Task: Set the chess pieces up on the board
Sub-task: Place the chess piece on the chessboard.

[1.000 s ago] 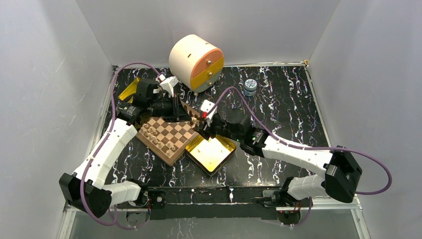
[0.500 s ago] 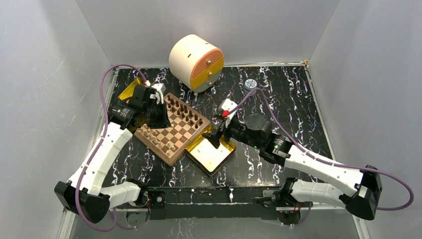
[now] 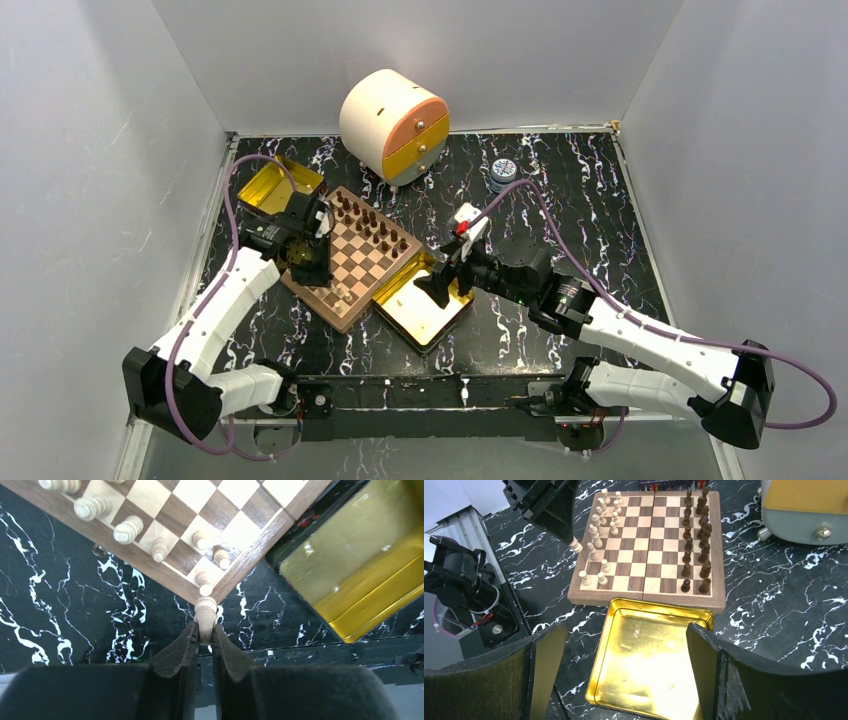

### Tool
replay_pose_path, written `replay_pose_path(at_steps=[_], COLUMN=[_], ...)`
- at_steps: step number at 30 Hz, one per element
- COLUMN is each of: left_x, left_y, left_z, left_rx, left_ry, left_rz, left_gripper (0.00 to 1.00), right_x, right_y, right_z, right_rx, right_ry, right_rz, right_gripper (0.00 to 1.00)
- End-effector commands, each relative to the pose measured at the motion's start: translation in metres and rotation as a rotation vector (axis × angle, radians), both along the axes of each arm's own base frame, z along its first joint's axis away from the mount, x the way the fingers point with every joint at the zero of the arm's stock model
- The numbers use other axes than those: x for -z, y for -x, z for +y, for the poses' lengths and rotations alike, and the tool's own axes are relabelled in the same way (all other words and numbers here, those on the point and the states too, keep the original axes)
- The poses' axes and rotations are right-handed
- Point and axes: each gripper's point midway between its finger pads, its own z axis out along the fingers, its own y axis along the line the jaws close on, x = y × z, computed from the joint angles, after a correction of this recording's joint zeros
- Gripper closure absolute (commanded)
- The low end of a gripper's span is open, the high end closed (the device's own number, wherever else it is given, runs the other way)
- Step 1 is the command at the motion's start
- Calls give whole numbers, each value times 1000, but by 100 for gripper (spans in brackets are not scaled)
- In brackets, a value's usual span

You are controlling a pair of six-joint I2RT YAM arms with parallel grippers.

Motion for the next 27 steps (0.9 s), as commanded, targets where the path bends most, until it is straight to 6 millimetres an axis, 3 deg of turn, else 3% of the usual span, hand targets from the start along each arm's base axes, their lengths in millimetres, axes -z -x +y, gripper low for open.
replay_pose_path(at_steps=[1, 14, 27], left_x=[14, 53, 63], left_y=[2, 5, 0], left_z=[5, 13, 13], left_rx=[-25, -32, -42], left_ry=[-22, -99, -109], left_rz=[16, 99, 110], left_gripper=[99, 99, 98], right_x=[-13, -13, -24], right_y=[8, 9, 10], right_z=[-3, -10, 0], right_rx=[-11, 7, -16], right_ry=[-48, -55, -90], right_rz=[24, 19, 42], right_gripper=[1, 1, 1])
